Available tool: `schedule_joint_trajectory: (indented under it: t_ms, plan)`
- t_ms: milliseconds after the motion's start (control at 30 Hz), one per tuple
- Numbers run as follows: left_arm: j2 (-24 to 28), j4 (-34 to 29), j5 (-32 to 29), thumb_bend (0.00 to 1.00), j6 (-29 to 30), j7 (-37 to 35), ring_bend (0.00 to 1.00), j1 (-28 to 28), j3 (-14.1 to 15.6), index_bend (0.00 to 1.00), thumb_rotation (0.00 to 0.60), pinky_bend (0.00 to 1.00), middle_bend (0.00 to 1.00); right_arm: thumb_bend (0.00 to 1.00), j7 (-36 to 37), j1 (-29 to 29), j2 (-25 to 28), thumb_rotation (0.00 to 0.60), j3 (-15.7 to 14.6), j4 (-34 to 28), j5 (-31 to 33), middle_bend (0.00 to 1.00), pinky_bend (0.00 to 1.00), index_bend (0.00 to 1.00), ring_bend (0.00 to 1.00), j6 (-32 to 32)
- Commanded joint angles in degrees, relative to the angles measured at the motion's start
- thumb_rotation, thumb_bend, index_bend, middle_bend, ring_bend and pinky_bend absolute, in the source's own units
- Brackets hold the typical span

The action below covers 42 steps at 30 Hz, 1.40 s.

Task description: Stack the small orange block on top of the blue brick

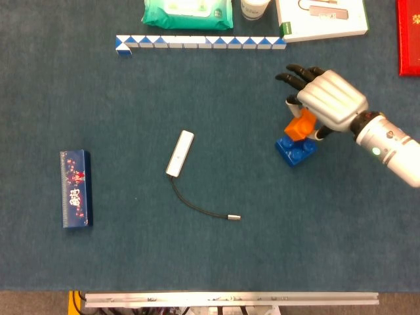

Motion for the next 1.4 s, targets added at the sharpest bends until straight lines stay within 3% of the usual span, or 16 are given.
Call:
schedule_joint_trajectory:
  t_ms: [33,633,1033,1400]
  plan:
    - [0.0,0.0,0.0,0.05,0.0,0.0,0.29,0.0,0.0,0.39,0.6,0.45,0.4,0.13,0.9,0.6,-0.2,0.6,0.3,-0.1,0.6,0.14,0.22,0.69,0.01,-1.0]
    - [0.4,-0.2,-0.1,0.05,0.0,-0.5,0.29,0.1,0.0,0.39,0.6,0.45,0.4,0.13,2.8,4.6,1.1,0.6,0.8,-0.4,5.8,0.14,0.22,0.69,0.01,-9.4]
    - [0.5,-0.4,0.1,0.05,0.2,-0.4,0.29,0.2,0.0,0.38,0.6,0.45,0.4,0.13,-3.3,8.8,3.3,0.6,0.2,-2.7,12.4,0.14,0.21,0.69,0.01,-14.1]
    - [0.5,-0.4,0.1,0.05,0.2,-0.3,0.29,0.2,0.1,0.39,0.6,0.45,0.4,0.13,-9.0,11.7,3.8,0.6,-1.8,-4.1,19.0,0.14,0.21,0.69,0.01,-14.1]
